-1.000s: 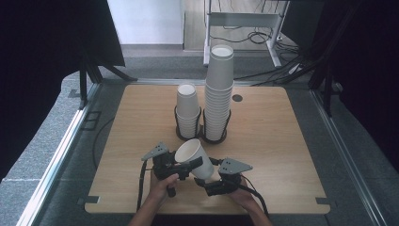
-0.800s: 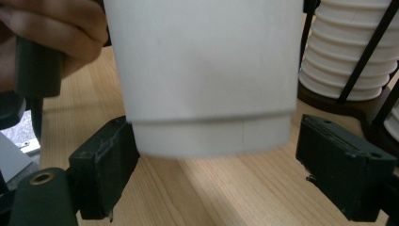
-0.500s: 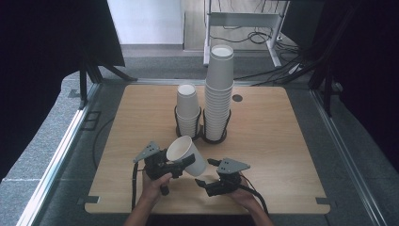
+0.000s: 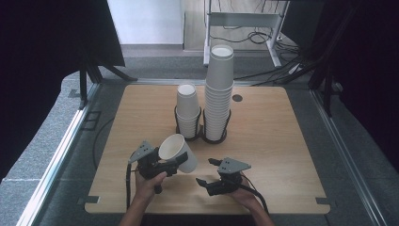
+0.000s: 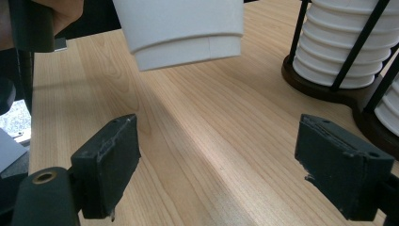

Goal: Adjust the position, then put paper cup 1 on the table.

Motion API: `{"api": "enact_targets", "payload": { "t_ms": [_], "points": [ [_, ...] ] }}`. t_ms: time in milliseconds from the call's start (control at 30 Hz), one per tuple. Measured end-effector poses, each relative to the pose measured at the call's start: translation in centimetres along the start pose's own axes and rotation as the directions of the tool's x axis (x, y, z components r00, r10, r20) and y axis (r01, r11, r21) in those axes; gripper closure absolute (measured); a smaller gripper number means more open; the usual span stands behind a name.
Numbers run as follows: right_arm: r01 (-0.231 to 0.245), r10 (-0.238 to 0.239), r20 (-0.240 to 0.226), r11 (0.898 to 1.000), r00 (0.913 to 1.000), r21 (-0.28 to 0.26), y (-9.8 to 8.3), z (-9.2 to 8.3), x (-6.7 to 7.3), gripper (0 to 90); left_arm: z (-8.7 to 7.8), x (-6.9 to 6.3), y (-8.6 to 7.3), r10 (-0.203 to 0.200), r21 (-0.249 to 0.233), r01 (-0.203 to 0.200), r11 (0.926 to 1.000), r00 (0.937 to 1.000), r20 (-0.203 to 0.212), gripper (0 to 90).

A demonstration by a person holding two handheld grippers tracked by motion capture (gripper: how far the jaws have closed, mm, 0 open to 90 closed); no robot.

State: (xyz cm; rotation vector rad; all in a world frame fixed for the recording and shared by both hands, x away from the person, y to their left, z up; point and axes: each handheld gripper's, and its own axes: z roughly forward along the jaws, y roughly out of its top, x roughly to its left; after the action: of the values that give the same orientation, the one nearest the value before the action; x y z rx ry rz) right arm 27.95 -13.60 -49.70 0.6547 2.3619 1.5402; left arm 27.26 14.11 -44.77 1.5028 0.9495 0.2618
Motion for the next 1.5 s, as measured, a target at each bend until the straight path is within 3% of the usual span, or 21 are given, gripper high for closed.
{"api": "enact_targets", "payload": {
  "t_ms": [233,433,500,533,567,633,667,700,767,800,900,933,967,1000,1133,1167,1200,1233,1400,1500],
  "points": [
    [0.001,-0.001,0.007,1.0,1.0,-0.001,0.0,0.0,0.0,15.0,-0.3,0.1,0.0,0.02,0.004,-0.02,0.9998,0.9993,-0.031,13.3],
    [0.003,-0.003,0.01,1.0,0.9999,-0.002,0.0,-0.1,-0.1,15.3,-0.8,0.7,0.2,0.049,0.007,-0.049,0.9988,0.9951,-0.085,13.2],
    [0.005,-0.005,0.011,1.0,0.9999,0.0,-0.1,-0.1,-0.1,15.5,-1.1,1.2,0.2,0.056,0.012,-0.055,0.9984,0.9895,-0.133,13.2],
    [0.005,-0.005,0.011,1.0,0.9999,0.0,-0.1,-0.1,-0.1,15.5,-1.1,1.2,0.2,0.056,0.012,-0.055,0.9984,0.9895,-0.133,13.2],
    [0.008,-0.008,0.013,1.0,0.9999,0.002,-0.1,-0.1,-0.1,15.6,-1.3,1.7,0.3,0.059,0.015,-0.058,0.9982,0.9843,-0.167,13.2],
    [0.009,-0.009,0.014,1.0,0.9999,0.002,-0.1,-0.1,-0.1,15.7,-1.4,1.8,0.3,0.06,0.014,-0.059,0.9982,0.9823,-0.178,13.2],
    [0.007,-0.008,0.016,1.0,0.9998,0.003,-0.1,-0.1,-0.1,15.7,-1.7,2.3,0.3,0.066,0.016,-0.064,0.9978,0.975,-0.212,13.1],
    [0.007,-0.008,0.016,1.0,0.9998,0.003,-0.1,-0.1,-0.1,15.7,-1.7,2.3,0.3,0.066,0.016,-0.064,0.9978,0.975,-0.212,13.1],
    [0.006,-0.006,0.019,1.0,0.9998,0.009,-0.2,0.0,-0.2,15.8,-2.0,2.8,0.3,0.086,0.032,-0.08,0.9963,0.9603,-0.265,13.1],
    [0.006,-0.007,0.02,1.0,0.9998,0.01,-0.2,0.0,-0.2,15.8,-2.0,2.8,0.3,0.086,0.032,-0.08,0.9963,0.9603,-0.265,13.0],
    [0.01,-0.01,0.023,1.0,0.9997,0.015,-0.2,0.1,-0.1,15.9,-2.2,3.4,0.0,0.13,0.069,-0.114,0.9911,0.9349,-0.33,13.0],
    [0.011,-0.011,0.023,1.0,0.9997,0.016,-0.2,0.1,-0.1,15.9,-2.2,3.6,-0.1,0.138,0.079,-0.118,0.9898,0.9292,-0.343,13.0],
    [0.011,-0.012,0.023,1.0,0.9997,0.018,-0.2,0.1,-0.1,15.9,-2.1,3.8,-0.2,0.143,0.087,-0.12,0.989,0.925,-0.352,13.0],
    [0.011,-0.012,0.023,1.0,0.9997,0.018,-0.2,0.1,-0.1,15.9,-2.1,3.8,-0.2,0.143,0.087,-0.12,0.989,0.925,-0.352,12.9],
    [0.012,-0.013,0.033,1.0,0.9994,0.017,-0.2,0.0,-0.2,15.9,-1.9,4.4,-0.7,0.16,0.113,-0.125,0.9856,0.9096,-0.384,12.9],
    [0.012,-0.013,0.033,1.0,0.9994,0.017,-0.2,0.0,-0.2,15.9,-1.9,4.4,-0.7,0.16,0.113,-0.125,0.9856,0.9096,-0.384,12.8],
    [0.011,-0.012,0.036,1.0,0.9993,0.019,-0.2,-0.1,-0.3,16.0,-1.9,4.7,-0.8,0.164,0.122,-0.125,0.9847,0.9037,-0.396,12.8],
    [0.011,-0.012,0.036,1.0,0.9993,0.019,-0.2,-0.1,-0.3,16.0,-1.9,4.7,-0.8,0.164,0.122,-0.125,0.9847,0.9037,-0.396,12.8],
    [0.012,-0.012,0.039,1.0,0.9992,0.024,-0.3,0.0,-0.3,16.0,-2.3,5.6,-1.0,0.177,0.144,-0.125,0.9817,0.8788,-0.443,12.8],
    [0.014,-0.015,0.041,1.0,0.999,0.026,-0.3,0.0,-0.3,16.1,-2.4,6.0,-1.1,0.196,0.166,-0.131,0.9774,0.8592,-0.473,12.7]
  ]
}}
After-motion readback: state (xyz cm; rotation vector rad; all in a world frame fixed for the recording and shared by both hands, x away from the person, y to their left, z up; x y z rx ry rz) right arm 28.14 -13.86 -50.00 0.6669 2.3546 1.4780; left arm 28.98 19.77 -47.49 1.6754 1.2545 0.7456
